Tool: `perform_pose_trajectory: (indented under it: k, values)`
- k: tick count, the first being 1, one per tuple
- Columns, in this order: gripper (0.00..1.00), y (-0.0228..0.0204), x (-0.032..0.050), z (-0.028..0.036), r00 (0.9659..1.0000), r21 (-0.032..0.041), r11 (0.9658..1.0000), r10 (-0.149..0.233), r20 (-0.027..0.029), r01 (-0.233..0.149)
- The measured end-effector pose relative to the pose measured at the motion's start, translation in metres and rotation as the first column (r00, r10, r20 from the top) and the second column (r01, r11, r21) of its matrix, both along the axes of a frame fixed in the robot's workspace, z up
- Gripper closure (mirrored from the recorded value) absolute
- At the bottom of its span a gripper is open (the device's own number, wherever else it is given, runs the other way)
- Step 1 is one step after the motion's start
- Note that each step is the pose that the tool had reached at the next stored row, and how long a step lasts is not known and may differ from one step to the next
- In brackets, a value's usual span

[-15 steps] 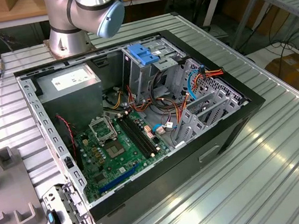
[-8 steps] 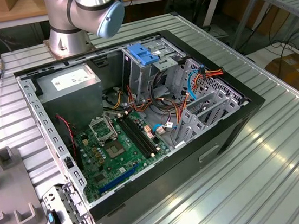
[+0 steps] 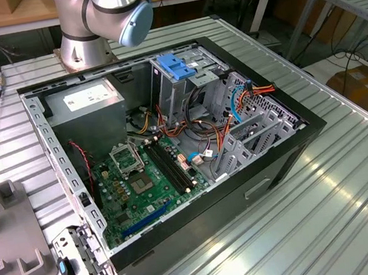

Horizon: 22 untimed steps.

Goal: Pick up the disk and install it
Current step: 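Pick up the disk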

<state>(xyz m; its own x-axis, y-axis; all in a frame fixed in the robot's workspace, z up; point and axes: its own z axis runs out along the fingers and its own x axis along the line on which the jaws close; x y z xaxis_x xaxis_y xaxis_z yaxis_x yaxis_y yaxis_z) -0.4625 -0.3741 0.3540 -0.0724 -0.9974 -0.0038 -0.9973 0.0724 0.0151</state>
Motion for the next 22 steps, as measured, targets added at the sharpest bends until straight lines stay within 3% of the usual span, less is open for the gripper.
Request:
perform_pose_trajectory:
  k: [7,11,17,22]
  values:
    - [0.48,0.0000,0.0000,-0.0048,1.0000,0.0001,1.0000,0.000,0.0016,0.000]
    - [0.35,0.0003,0.0000,-0.0130,1.0000,0.0001,1.0000,0.000,0.0022,0.000]
    - [0.35,0.0011,-0.0008,-0.0290,0.9999,0.0001,0.9999,0.010,0.0026,-0.010]
    - [0.35,0.0017,-0.0048,-0.0371,0.9998,0.0002,0.9998,0.019,0.0064,-0.019]
